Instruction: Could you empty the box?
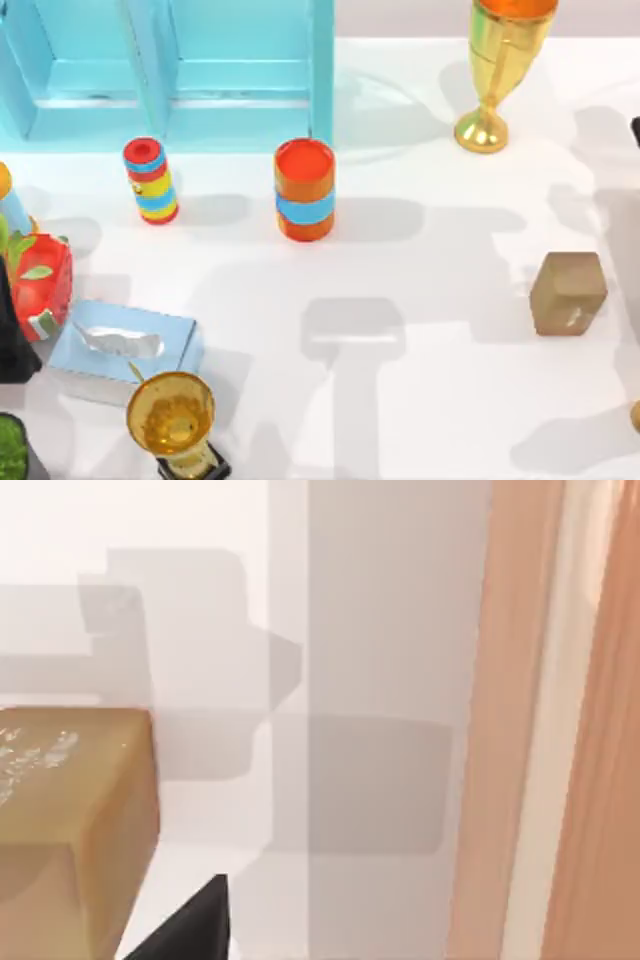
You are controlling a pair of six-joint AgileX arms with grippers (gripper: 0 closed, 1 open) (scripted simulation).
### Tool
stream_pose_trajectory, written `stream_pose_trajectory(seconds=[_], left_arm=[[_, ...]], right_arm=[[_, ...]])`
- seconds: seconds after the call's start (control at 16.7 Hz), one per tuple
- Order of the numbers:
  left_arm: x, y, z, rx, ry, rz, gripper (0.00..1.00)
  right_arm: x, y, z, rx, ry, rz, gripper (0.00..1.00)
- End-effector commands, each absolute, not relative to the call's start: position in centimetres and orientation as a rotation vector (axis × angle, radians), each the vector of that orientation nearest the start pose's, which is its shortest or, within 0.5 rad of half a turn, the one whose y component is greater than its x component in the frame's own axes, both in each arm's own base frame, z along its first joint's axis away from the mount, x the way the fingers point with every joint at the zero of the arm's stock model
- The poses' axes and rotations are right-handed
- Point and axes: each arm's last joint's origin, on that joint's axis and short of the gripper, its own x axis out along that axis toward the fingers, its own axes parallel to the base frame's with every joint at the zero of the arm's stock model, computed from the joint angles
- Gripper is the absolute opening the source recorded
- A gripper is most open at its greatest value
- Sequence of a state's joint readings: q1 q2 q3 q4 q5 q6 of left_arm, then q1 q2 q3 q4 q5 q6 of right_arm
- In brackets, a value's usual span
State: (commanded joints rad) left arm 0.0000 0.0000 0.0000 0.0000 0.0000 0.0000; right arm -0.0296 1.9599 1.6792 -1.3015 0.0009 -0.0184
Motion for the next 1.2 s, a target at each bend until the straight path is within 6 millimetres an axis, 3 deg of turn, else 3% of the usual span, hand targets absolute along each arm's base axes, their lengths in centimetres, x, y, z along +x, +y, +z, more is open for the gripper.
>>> stream_pose_trajectory(seconds=[0.3,0.48,0.6,0.9,1.2], left_arm=[[10.6,-0.1,16.0,0.0,0.0,0.0,1.0],[10.6,-0.1,16.0,0.0,0.0,0.0,1.0],[10.6,-0.1,16.0,0.0,0.0,0.0,1.0],[10.6,-0.1,16.0,0.0,0.0,0.0,1.0],[10.6,-0.1,16.0,0.0,0.0,0.0,1.0]], right_arm=[[37.4,-12.6,24.9,0.013,1.585,-0.005,1.0],[36.2,-17.2,25.6,0.015,1.58,-0.007,1.0],[35.7,-18.3,25.9,0.013,1.573,-0.01,1.0],[35.8,-18.2,25.8,0.01,1.573,-0.009,1.0],[35.7,-17.8,22.2,0.015,1.578,-0.008,1.0]])
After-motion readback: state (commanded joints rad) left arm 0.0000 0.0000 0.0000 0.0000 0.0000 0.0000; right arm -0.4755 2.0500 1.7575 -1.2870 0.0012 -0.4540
